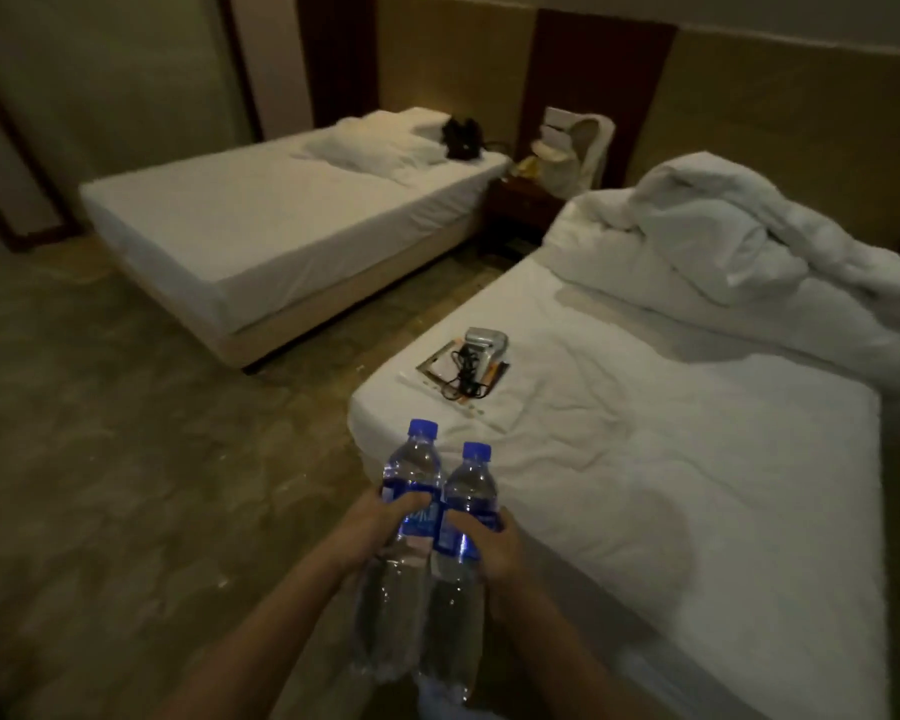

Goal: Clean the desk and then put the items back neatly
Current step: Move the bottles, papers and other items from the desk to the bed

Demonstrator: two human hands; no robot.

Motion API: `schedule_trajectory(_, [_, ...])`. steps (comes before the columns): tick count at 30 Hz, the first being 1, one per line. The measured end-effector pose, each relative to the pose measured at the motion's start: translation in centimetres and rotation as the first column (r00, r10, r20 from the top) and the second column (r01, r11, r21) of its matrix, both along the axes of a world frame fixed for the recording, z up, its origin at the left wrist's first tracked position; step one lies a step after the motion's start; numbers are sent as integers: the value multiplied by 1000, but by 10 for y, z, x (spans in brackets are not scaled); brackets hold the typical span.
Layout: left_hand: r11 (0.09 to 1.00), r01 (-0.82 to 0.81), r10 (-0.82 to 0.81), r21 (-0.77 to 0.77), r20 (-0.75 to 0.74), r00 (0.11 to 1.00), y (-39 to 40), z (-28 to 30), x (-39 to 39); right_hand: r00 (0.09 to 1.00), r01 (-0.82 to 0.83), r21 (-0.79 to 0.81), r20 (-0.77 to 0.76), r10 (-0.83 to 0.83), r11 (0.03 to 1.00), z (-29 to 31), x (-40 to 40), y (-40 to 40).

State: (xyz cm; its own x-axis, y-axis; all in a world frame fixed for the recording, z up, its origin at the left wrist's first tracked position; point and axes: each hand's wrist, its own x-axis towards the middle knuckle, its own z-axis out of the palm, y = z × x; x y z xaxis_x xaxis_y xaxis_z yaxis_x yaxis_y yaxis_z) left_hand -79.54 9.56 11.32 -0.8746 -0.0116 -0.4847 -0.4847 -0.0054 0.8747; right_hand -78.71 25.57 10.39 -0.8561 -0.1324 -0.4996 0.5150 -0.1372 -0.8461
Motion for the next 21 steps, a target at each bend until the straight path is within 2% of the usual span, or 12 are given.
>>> schedule_trajectory(4, [984,168,-169,57,22,985,23,-16,-78,972,230,53,29,-232,972,-20,-61,16])
schedule_trajectory(8, [976,213,-216,43,91,972,48,-38,-155,923,359,77,120,-366,930,-49,-126,30])
schedule_trajectory(11, [957,291,-291,18,130,948,59,-60,-227,909,378,44,169,-380,925,-71,-190,41])
schedule_trajectory(14, [952,306,-298,-15,193,935,66,-79,-297,897,385,51,214,-387,921,-84,-257,48])
schedule_trajectory(21, [949,312,-307,42,344,887,74,-130,-419,838,388,115,369,-402,914,-121,-375,55])
